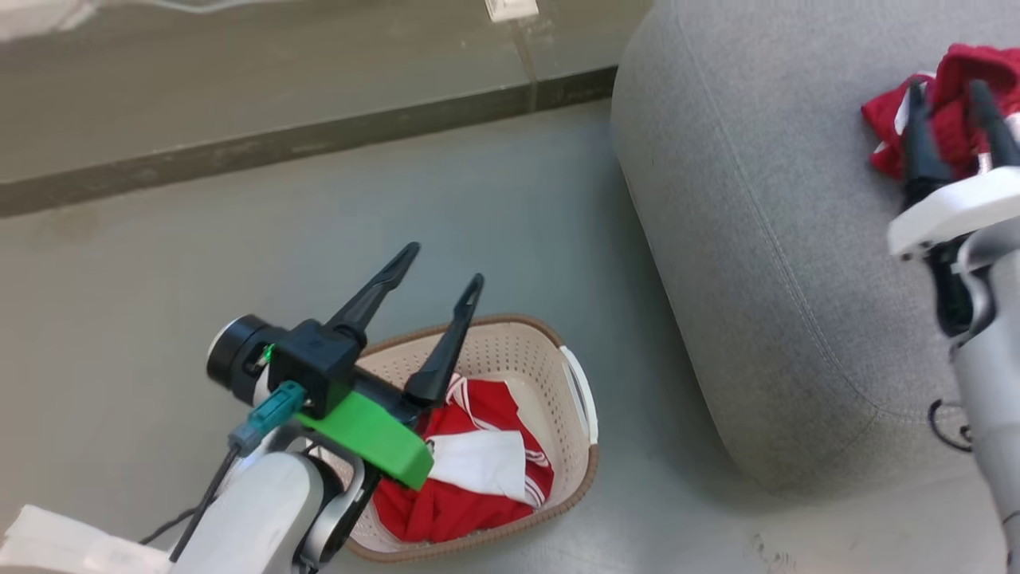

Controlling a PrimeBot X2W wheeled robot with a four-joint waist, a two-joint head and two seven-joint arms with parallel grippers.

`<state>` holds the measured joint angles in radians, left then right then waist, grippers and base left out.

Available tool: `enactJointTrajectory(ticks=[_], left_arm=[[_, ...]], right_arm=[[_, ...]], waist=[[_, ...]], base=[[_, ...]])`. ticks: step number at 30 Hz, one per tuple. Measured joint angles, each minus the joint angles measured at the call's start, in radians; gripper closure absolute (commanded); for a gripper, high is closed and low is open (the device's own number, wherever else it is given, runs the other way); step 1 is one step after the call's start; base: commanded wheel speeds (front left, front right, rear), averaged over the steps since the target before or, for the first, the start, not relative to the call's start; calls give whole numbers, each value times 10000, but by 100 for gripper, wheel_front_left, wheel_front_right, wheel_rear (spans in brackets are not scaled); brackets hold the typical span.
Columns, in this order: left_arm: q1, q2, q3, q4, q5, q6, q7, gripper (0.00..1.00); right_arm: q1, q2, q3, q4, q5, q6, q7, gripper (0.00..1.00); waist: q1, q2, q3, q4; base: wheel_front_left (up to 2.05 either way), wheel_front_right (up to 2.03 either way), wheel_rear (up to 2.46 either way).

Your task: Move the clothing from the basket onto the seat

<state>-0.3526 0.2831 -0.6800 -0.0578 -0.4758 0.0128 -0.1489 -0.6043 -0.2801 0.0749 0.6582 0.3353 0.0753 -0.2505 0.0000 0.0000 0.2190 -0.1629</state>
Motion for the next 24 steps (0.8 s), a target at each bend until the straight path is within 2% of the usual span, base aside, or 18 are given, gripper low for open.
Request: enactJointTrajectory(ticks=[11, 24], left_arm=[[922, 94, 755, 305, -247, 757, -288, 0], [2079, 171, 1442, 619, -562, 945, -370, 0]], right_arm=[[1519, 878, 807, -1459, -426, 130, -10, 0], [3184, 1494, 1624, -2382, -667, 215, -12, 0]], waist=[[0, 0, -809, 338], [0, 0, -1657, 684]], base=[[0, 0, 0], [0, 0, 0]])
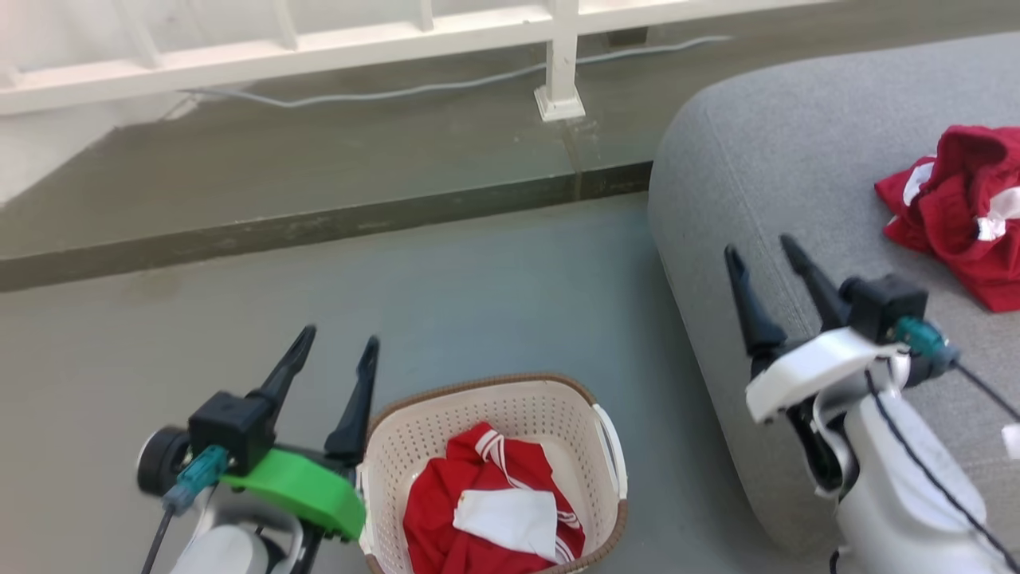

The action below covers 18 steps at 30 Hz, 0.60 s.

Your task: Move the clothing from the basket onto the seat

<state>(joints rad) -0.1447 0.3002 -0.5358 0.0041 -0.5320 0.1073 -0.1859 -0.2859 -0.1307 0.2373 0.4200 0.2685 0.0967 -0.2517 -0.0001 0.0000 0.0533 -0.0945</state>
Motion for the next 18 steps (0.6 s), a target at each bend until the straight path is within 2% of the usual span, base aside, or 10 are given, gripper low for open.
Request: enactJointTrajectory(ticks=[7, 18], left_arm=[[735, 12, 479, 73, -8, 90, 0, 0], [1588, -59, 1187, -113, -13, 161, -10, 0]], right_arm=[[744, 75, 67, -412, -69, -25, 0, 0], [1530, 63, 27, -1043, -79, -345, 2, 0]], waist=[[0, 0, -365, 122], [0, 0, -579, 178]], base=[[0, 0, 0], [0, 0, 0]])
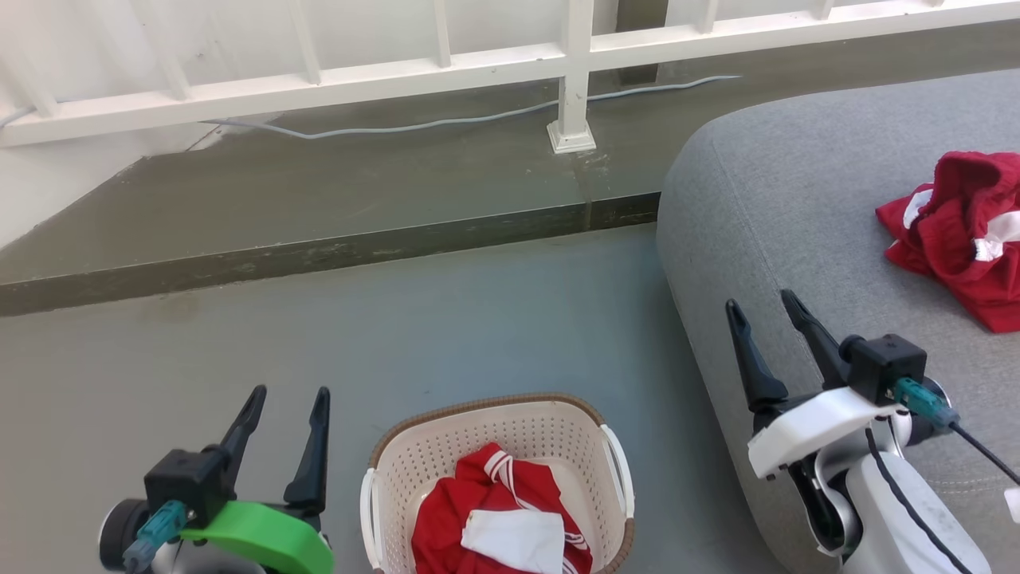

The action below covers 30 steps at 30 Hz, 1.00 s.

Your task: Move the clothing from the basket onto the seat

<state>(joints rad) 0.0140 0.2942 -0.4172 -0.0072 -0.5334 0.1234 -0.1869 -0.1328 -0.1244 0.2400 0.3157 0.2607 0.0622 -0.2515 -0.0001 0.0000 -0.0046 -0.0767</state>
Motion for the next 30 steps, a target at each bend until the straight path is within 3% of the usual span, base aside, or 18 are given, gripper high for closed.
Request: enactJointTrajectory(ticks=[15, 30], left_arm=[[632, -456, 796, -228, 485, 0, -2, 0], [833, -690, 917, -654, 790, 0, 203, 0]], right_arm=[[663, -63, -136, -813, -67, -307, 33, 0], [1037, -127, -165, -1490, -63, -468, 249, 0]], waist=[[0, 0, -83, 39], [0, 0, -21, 77]], base=[[0, 0, 0], [0, 0, 0]])
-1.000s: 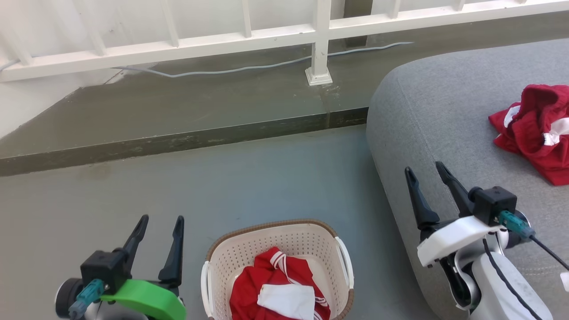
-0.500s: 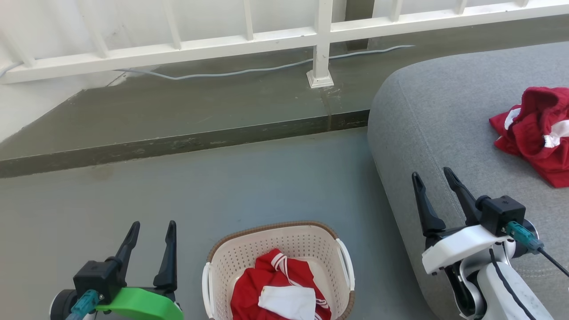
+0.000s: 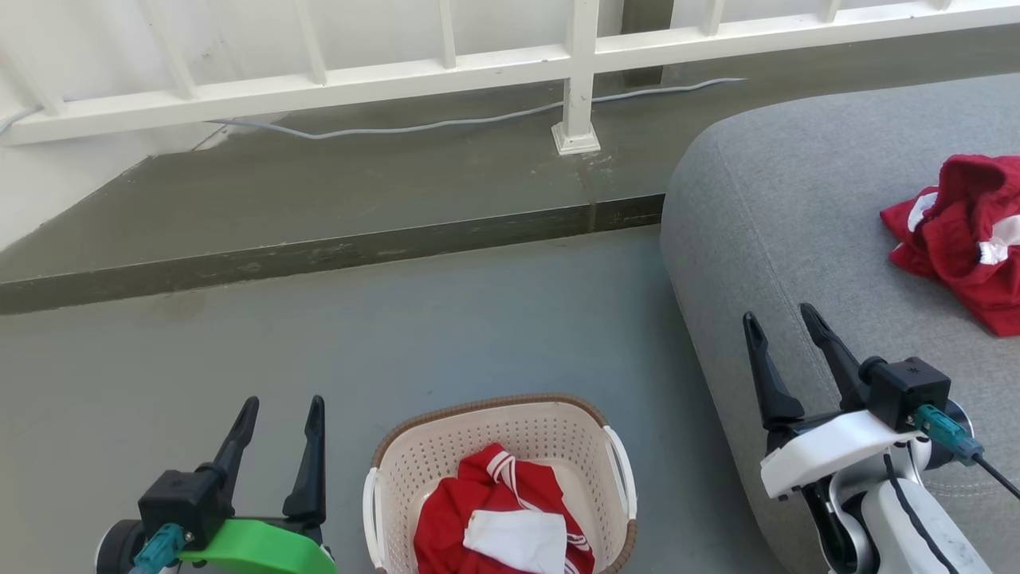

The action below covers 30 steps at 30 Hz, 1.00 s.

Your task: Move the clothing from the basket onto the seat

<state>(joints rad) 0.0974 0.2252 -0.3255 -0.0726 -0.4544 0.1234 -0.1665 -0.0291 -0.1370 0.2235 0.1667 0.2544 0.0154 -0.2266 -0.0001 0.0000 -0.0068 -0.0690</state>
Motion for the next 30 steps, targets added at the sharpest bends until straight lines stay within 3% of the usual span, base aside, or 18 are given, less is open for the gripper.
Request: enactJointTrajectory(ticks=[15, 30], left_arm=[[117, -184, 150, -431, 403, 2, 255, 0], [-669, -180, -274, -1108, 715, -13, 614, 0]], right_arm=[[61, -33, -13, -732, 17, -13, 265, 0], [-332, -132, -178, -2128, 19, -84, 359, 0]], waist=[[1, 0, 237, -59], [1, 0, 1655, -305]], base=[[0, 0, 0], [0, 0, 0]])
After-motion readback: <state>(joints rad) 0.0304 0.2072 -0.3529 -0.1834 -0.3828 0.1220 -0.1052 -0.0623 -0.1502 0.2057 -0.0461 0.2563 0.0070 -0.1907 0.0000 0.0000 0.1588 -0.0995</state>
